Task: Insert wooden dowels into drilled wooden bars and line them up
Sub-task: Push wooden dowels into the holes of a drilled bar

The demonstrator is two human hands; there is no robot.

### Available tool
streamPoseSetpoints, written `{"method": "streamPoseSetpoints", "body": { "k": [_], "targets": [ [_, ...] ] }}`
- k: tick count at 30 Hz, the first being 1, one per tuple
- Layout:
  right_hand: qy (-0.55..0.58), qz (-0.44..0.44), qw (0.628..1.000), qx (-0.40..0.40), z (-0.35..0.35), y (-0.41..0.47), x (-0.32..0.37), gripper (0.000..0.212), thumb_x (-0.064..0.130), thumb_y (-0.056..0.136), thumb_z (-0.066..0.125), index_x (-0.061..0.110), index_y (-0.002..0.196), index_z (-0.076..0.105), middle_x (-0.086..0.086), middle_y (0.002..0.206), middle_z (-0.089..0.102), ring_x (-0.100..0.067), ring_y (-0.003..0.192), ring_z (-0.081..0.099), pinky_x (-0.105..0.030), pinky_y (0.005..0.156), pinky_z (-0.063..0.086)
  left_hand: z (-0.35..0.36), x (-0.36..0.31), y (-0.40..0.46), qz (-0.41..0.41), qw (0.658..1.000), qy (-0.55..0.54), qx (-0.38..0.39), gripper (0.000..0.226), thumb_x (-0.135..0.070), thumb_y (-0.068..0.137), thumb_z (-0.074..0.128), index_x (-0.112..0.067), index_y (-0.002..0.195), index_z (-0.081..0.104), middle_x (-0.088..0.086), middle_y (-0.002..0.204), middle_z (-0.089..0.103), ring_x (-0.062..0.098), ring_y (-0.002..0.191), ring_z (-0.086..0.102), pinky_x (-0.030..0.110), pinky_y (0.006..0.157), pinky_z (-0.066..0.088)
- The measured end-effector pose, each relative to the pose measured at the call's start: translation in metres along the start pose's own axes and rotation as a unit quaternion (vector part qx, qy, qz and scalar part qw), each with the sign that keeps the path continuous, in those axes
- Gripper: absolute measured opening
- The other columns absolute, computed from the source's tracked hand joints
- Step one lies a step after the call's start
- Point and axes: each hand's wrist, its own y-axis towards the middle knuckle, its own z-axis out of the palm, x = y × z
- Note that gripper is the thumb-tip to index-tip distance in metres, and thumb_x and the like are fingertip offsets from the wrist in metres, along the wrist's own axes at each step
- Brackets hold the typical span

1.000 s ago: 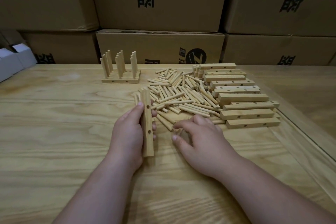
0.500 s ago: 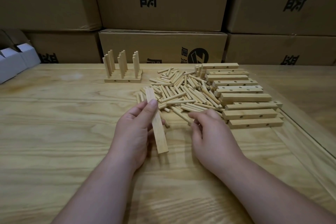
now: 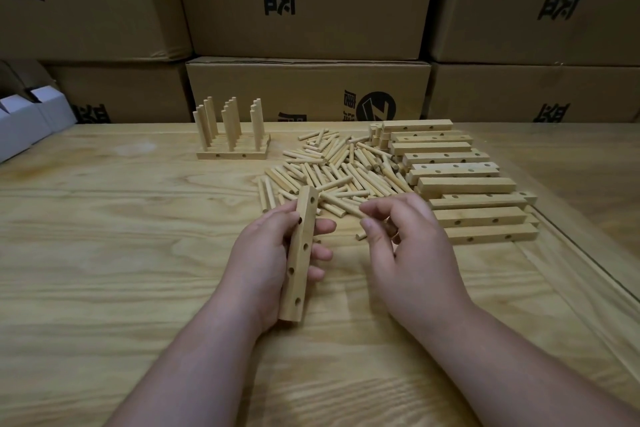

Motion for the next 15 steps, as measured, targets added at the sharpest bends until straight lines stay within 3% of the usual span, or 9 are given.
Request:
{"method": "streamPoseSetpoints", "body": {
  "k": [6,15],
  "targets": [
    [0.005,-0.024,0.999,0.022,-0.0003,-0.0014,-0.0012,0.014,0.013,0.094,0.064,0.019,0.105,0.072,0.010,0.102,0.057,-0.006,0.098,0.058,-0.032,0.083,0.052,0.0004,0.0002,-0.0011,0.001,1.000,0.029,0.000,0.028,-0.034,0.104,0.052,-0.012,0.114,0.065,0.010,0.087,0.077,0.014,0.052,0.064,0.024,0.038,0.048],
    [0.005,-0.046,0.999,-0.019,-0.0034,0.0007,0.0029,0.021,0.018,0.093,0.055,0.016,0.106,0.072,0.009,0.100,0.054,-0.007,0.096,0.057,-0.026,0.082,0.050,0.0012,0.0012,-0.0028,-0.007,1.000,0.029,-0.005,0.024,-0.029,0.097,0.064,-0.010,0.107,0.072,0.008,0.090,0.076,0.014,0.061,0.068,0.027,0.044,0.054]
  ]
}}
